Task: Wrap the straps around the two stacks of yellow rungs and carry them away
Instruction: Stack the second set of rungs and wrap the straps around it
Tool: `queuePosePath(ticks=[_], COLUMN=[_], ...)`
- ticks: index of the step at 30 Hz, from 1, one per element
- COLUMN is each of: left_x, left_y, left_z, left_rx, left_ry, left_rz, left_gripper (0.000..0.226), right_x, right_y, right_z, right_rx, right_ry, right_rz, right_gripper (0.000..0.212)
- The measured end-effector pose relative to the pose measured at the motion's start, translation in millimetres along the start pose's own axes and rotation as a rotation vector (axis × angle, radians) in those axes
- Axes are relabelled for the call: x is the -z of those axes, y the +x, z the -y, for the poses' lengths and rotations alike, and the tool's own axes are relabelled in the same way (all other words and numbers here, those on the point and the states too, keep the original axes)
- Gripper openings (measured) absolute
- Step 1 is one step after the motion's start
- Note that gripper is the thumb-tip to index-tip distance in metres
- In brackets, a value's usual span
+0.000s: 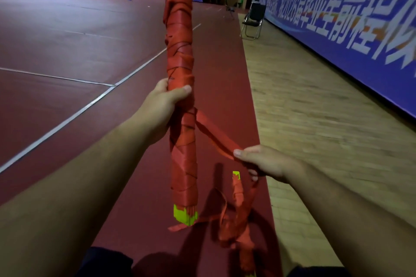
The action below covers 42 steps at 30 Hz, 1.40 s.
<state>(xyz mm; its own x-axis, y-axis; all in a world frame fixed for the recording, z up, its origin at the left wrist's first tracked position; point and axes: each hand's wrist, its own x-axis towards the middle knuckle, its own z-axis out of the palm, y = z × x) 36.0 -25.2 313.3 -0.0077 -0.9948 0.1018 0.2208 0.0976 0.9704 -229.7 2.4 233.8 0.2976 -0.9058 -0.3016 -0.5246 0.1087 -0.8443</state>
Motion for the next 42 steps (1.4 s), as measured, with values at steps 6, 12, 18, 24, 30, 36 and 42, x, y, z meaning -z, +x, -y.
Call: queuePosePath(ticks=[6, 12, 18, 24, 30, 36, 42], left_x=[13.9, 13.2, 15.7, 32.3, 42.2, 39.4, 22.7], left_y=[-11.6, -18.6, -11.6, 8.8, 11.2, -2.3, -10.7], left_z=[77.0, 132.9, 174.4, 191.5, 215.7, 232.4, 245.7], left_rx=[0.111, 0.309, 0.368, 0.215, 0.235, 0.523, 0.565], left_ry=[-0.05, -0.16, -0.107, 0.284, 0.563, 0.226, 0.147], left_rz=[0.07, 0.075, 0.103, 0.066, 0.044, 0.009, -0.04], left_gripper=[0.035, 0.011, 0.019, 0.029, 0.052, 0.06, 0.071], right_x=[-20.1, -47.1, -61.5, -56.8, -60.7, -58.7, -86.0], right_y=[-0.3, 15.6, 27.2, 43.6, 48.2, 31.6, 17.6], right_z=[-46.0, -64.0, -86.9, -100.3, -90.1, -70.0, -63.6], right_rx=[-0.065, -0.037, -0.031, -0.105, 0.052, 0.136, 0.262], right_ry=[0.138, 0.155, 0.049, -0.293, -0.478, -0.47, -0.481], right_rz=[0.175, 0.044, -0.017, 0.133, 0.119, -0.004, -0.043], right_gripper=[0.023, 0.028, 0.025, 0.025, 0.024, 0.026, 0.028])
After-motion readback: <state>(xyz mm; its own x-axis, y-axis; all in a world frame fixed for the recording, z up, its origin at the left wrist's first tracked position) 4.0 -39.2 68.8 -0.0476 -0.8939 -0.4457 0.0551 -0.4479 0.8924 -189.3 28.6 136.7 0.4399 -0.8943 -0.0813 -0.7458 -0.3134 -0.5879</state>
